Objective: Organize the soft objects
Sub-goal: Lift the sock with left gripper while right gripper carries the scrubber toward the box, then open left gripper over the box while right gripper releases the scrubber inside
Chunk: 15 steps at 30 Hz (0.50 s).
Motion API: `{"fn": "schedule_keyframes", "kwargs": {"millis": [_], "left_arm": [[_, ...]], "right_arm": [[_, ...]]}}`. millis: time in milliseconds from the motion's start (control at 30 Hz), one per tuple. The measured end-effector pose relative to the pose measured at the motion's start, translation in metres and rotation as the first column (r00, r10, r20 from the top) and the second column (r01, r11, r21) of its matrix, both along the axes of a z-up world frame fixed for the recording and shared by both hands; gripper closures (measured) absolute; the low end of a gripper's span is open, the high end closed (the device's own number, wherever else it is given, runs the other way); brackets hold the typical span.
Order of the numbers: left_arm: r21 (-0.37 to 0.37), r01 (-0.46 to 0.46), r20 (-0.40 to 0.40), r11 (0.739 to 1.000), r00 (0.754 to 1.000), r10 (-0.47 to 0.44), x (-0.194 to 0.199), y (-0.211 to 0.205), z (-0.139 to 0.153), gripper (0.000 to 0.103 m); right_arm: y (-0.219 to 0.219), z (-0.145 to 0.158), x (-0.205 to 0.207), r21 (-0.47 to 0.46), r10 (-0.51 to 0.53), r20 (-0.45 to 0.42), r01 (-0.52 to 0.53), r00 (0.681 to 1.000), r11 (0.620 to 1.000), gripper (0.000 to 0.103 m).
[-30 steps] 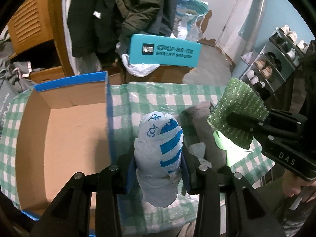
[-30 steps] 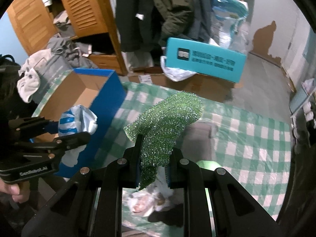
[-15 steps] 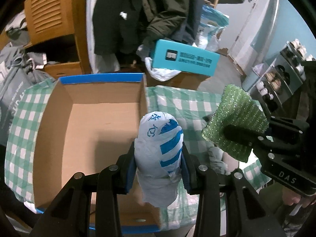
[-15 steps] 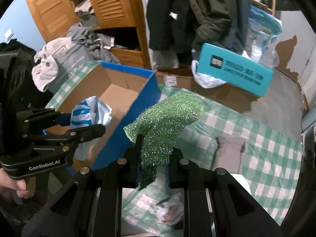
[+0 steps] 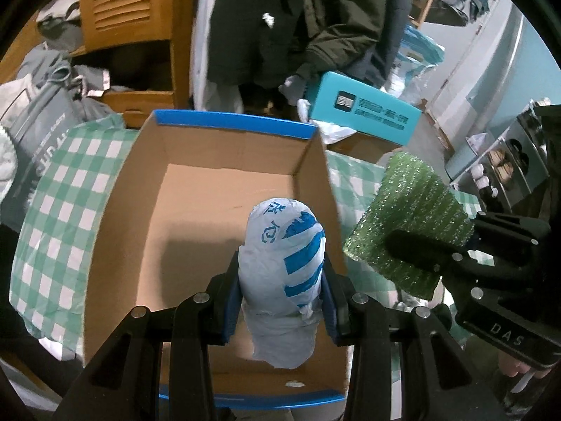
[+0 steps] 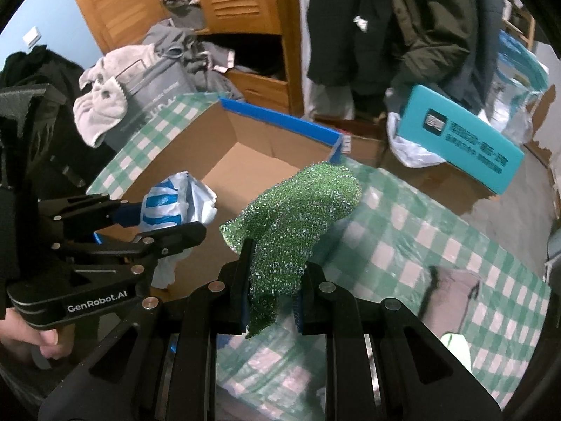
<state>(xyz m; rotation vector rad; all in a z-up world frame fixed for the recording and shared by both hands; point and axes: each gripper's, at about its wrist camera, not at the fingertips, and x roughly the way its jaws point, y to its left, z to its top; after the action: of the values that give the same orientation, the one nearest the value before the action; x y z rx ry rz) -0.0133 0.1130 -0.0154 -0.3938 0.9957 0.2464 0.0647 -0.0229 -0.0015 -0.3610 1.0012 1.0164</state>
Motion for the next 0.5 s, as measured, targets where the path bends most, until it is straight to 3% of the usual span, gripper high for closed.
{"fn": "schedule_keyframes", "kwargs": {"millis": [500], "left_arm": [[-0.047,-0.108,-0.051,0.993,0.993,0.105,-0.022,0.05,-0.028,0.063]], "right_arm": [[0.063,-0.021,-0.017,-0.054,0.09,-0.042,-0.092,0.995,0.994,0.086]]}}
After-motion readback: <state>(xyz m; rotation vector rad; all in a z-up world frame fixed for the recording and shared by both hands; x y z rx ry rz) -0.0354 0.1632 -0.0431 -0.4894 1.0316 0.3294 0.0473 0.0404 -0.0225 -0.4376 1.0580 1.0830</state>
